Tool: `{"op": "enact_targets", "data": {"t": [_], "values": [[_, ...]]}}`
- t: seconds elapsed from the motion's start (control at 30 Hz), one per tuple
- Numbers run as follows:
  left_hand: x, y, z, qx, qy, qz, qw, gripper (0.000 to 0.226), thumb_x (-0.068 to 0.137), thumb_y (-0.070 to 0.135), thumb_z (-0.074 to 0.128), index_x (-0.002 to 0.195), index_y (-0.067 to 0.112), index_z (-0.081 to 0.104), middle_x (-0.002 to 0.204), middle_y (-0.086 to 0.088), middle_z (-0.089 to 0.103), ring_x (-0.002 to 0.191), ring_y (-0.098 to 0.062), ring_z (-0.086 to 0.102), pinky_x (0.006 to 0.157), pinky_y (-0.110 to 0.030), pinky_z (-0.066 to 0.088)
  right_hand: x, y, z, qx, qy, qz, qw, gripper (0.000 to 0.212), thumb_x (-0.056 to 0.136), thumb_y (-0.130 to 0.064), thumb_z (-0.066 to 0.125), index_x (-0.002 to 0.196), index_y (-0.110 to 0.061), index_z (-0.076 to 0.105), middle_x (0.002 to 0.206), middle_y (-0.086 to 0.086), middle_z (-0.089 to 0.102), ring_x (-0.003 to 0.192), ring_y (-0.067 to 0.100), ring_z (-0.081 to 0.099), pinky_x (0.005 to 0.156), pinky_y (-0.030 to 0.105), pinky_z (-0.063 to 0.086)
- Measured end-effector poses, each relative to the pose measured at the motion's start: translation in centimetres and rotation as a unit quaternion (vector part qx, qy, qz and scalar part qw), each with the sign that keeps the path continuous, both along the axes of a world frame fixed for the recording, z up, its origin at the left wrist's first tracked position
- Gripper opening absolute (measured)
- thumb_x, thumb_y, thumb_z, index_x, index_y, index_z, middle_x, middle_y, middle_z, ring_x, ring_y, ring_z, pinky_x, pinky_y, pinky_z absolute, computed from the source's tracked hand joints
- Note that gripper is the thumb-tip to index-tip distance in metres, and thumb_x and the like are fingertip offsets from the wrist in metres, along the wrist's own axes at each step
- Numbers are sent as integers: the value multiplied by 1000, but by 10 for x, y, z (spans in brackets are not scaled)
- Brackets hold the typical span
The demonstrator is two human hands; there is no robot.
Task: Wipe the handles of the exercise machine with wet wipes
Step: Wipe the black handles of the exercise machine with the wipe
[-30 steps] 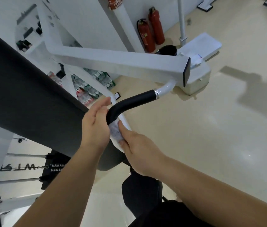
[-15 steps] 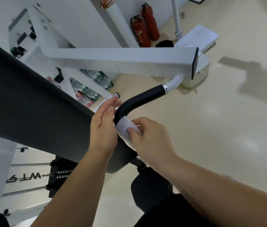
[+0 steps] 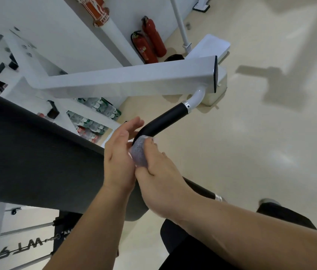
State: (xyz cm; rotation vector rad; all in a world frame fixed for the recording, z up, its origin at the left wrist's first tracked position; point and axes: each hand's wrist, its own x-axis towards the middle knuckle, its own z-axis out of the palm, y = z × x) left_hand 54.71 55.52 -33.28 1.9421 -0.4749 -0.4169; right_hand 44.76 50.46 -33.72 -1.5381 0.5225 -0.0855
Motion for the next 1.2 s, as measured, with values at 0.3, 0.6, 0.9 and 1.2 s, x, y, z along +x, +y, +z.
{"op": "enact_targets", "data": {"t": [0.3,0.6,0.9,1.2], "values": [[7,-2,-3,2,-9,-18,1000,36,104,8,46,106,32,73,110,10,74,108,-6,68,83,-20,57,8,-2,0,135,-29,-48,989,79,96,-61,23,155,-27,-16,165,-11,-21,149,2,-20,126,39,-4],[0,-7,-5,-35,31,21,999,42,102,14,36,104,25,77,110,9,75,109,-8,68,93,-32,56,14,-48,-47,-325,67,-57,941,99,84,-76,-9,157,-8,-13,164,6,-26,150,17,-28,124,45,-10],[2,17,-5,-48,37,21,998,35,104,16,39,115,21,72,114,2,74,108,-13,69,88,-31,57,11,-21,-37,-465,-7,125,876,77,96,-63,0,154,-17,-21,163,4,-29,147,18,-34,124,46,-10],[-9,14,-15,-10,-15,79,997,24,89,18,72,109,32,73,106,12,74,103,-9,67,93,-36,57,-4,-64,-42,-491,57,118,861,90,88,-72,-7,157,-15,-14,165,4,-24,150,18,-27,124,48,-8]]}}
